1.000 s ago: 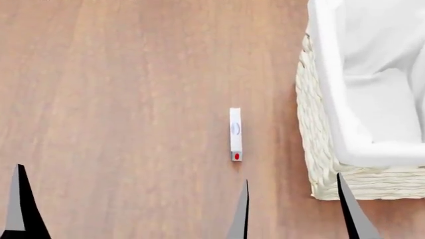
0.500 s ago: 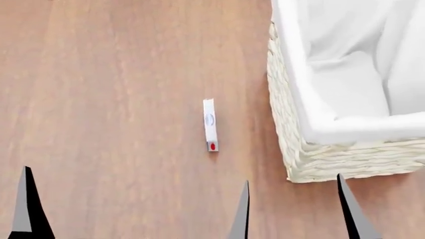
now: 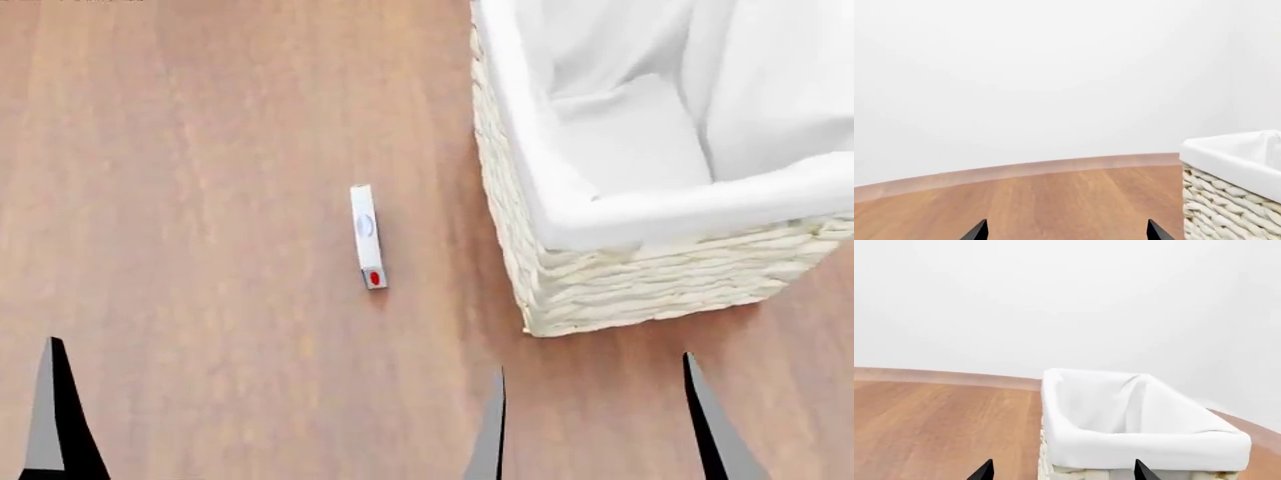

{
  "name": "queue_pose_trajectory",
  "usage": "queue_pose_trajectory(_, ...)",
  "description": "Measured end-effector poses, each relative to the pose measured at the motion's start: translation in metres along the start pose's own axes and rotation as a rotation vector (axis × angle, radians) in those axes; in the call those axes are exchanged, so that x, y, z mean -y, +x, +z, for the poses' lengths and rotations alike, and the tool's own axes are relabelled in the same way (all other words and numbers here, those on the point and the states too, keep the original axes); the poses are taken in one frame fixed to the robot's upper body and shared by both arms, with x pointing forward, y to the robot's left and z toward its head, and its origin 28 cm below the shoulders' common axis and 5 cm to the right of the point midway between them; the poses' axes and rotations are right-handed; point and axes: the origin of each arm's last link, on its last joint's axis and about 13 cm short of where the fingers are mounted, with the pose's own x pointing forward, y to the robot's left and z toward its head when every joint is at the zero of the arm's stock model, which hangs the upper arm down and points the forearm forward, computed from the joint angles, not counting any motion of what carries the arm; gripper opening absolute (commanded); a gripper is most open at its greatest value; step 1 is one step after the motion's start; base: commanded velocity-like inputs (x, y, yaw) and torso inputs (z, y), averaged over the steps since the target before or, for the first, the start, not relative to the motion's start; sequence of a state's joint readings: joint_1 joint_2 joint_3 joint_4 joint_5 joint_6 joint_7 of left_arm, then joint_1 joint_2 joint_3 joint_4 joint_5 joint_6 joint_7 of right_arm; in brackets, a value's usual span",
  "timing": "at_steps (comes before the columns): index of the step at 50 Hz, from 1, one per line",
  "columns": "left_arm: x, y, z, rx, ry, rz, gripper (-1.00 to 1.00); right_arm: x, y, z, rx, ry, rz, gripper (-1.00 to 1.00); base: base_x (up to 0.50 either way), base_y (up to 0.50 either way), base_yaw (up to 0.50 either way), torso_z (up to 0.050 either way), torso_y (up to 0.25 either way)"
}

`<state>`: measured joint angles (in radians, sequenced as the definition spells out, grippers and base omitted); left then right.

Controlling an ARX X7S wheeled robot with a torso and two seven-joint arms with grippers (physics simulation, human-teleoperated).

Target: Pick up the alphabet soup and the cream cheese box, and put them in the basket.

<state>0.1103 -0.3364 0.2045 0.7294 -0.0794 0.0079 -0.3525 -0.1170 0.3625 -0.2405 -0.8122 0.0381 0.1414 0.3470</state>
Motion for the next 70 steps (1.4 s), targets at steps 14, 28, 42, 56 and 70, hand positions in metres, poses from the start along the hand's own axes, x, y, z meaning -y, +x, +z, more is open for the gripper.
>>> queue_pose_trajectory(14, 0.001, 0.0, -0.0003, 0.0, 0.0, -0.004, 1.0, 0.001, -0.0001, -0.0007, -0.001, 0.002, -0.004, 1.0, 0.0, 0.0, -0.28, 0.0, 0.0)
queue_pose_trajectory(28, 0.0009, -0.0001, 0.0002, -0.001, -0.005, -0.003, 1.0, 0.0008, 0.0, -0.0001, 0.001, 0.005, -0.005, 1.0, 0.0, 0.0, -0.26, 0.0, 0.0)
queue_pose_trajectory(42, 0.0015, -0.0004, 0.0006, -0.003, -0.009, -0.002, 1.0, 0.001, -0.0007, 0.0003, -0.001, 0.009, -0.006, 1.0, 0.0, 0.0, -0.24, 0.0, 0.0)
queue_pose_trajectory(56, 0.0009, -0.0011, 0.0007, -0.005, -0.008, 0.001, 1.0, 0.0002, -0.0011, 0.0, -0.002, 0.013, 0.002, 1.0, 0.0, 0.0, -0.23, 0.0, 0.0)
queue_pose_trajectory(70, 0.0005, -0.0014, 0.0007, -0.004, -0.008, 0.003, 1.0, -0.0008, -0.0015, 0.0, 0.0, 0.009, 0.014, 1.0, 0.0, 0.0, -0.17, 0.0, 0.0)
